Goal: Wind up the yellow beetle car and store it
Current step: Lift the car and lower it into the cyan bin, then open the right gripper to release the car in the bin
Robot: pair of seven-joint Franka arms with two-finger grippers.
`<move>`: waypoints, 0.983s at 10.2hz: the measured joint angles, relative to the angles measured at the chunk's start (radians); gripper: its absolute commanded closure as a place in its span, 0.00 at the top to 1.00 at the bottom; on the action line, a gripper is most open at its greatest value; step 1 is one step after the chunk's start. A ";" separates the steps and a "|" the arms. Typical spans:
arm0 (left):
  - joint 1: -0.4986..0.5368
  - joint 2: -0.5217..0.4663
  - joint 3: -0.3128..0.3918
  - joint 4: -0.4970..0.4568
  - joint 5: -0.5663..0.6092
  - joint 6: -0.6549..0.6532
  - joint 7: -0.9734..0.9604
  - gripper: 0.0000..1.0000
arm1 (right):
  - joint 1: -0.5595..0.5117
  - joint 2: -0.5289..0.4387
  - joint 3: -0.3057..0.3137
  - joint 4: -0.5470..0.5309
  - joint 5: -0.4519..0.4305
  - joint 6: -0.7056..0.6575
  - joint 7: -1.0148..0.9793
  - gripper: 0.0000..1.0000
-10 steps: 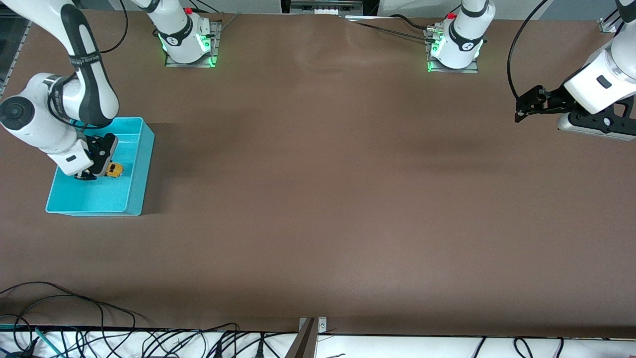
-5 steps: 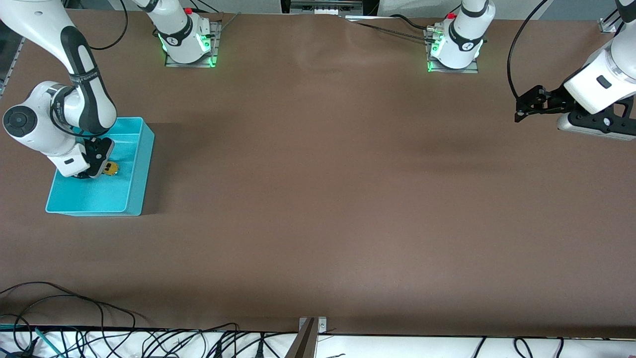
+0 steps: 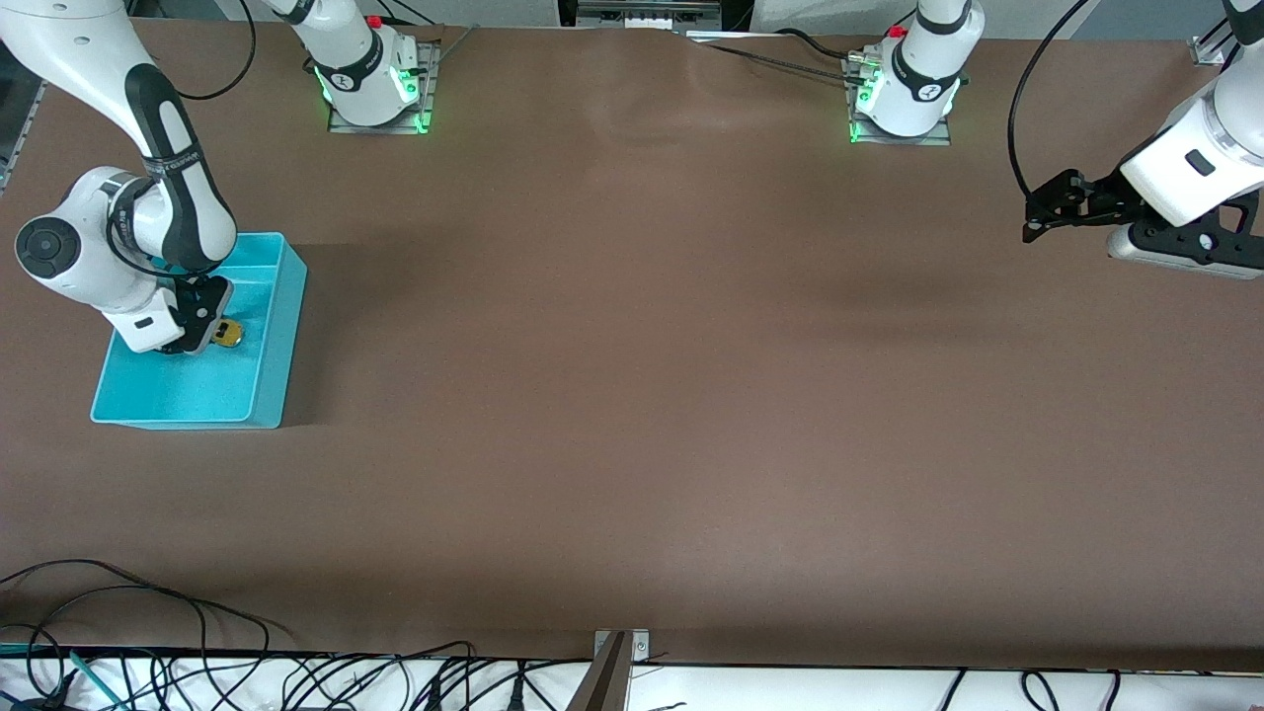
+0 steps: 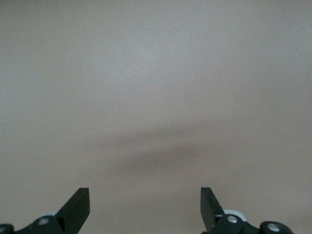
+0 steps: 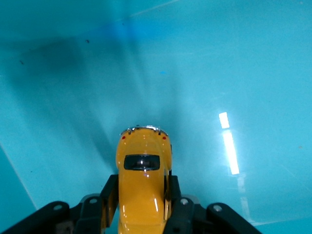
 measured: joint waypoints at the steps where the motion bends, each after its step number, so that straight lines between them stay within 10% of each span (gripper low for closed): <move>1: 0.000 0.000 0.000 0.000 0.000 -0.005 0.000 1.00 | 0.000 0.000 0.006 0.000 0.002 0.000 0.000 0.51; 3: 0.000 0.000 0.000 0.000 0.000 -0.007 0.000 1.00 | 0.000 0.000 0.020 0.001 0.008 0.000 0.000 0.89; 7: 0.000 0.000 0.000 0.000 0.000 -0.011 0.000 1.00 | 0.001 -0.026 0.031 0.027 0.034 -0.022 0.004 0.97; 10: 0.000 0.000 0.001 0.000 0.000 -0.012 0.000 1.00 | 0.003 -0.108 0.034 0.190 0.077 -0.332 0.095 1.00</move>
